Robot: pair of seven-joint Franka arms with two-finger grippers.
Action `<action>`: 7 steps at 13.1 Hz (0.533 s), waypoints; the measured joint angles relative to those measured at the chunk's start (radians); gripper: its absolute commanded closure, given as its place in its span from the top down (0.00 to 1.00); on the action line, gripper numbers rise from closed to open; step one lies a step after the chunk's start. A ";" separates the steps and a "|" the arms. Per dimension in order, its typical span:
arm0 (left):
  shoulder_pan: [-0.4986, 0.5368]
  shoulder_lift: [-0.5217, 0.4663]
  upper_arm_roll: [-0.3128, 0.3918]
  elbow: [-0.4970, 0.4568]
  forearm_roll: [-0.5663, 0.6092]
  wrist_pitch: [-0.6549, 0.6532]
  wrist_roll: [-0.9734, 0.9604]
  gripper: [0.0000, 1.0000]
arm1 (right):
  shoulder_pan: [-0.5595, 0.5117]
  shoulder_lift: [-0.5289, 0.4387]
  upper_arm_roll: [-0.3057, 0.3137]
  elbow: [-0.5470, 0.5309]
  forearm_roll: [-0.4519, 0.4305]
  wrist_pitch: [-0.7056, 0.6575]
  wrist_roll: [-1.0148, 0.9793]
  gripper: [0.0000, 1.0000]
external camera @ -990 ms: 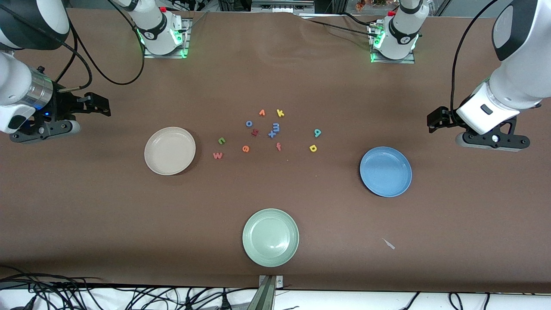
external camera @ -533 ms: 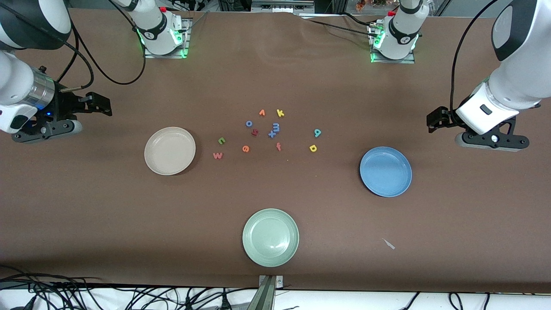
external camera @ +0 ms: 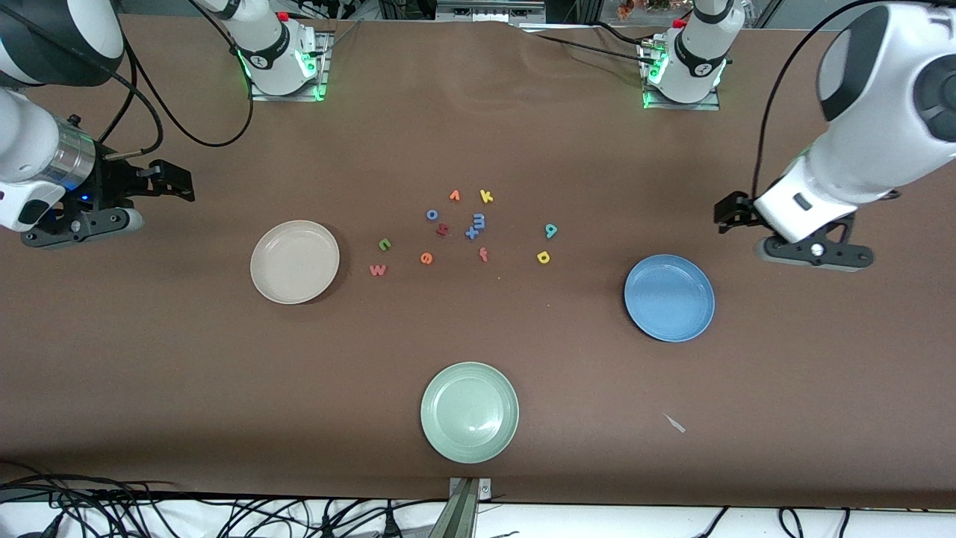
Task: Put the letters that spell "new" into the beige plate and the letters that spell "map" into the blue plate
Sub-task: 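Move the left gripper over the yellow foam letter a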
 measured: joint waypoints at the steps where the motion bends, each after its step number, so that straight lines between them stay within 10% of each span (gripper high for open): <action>1: -0.031 0.021 -0.002 0.000 0.000 0.011 -0.049 1.00 | 0.000 0.000 0.000 0.000 0.000 0.000 0.000 1.00; 7: -0.178 0.168 -0.008 0.001 -0.034 0.135 -0.206 1.00 | 0.002 0.000 0.001 0.000 0.000 0.000 0.000 1.00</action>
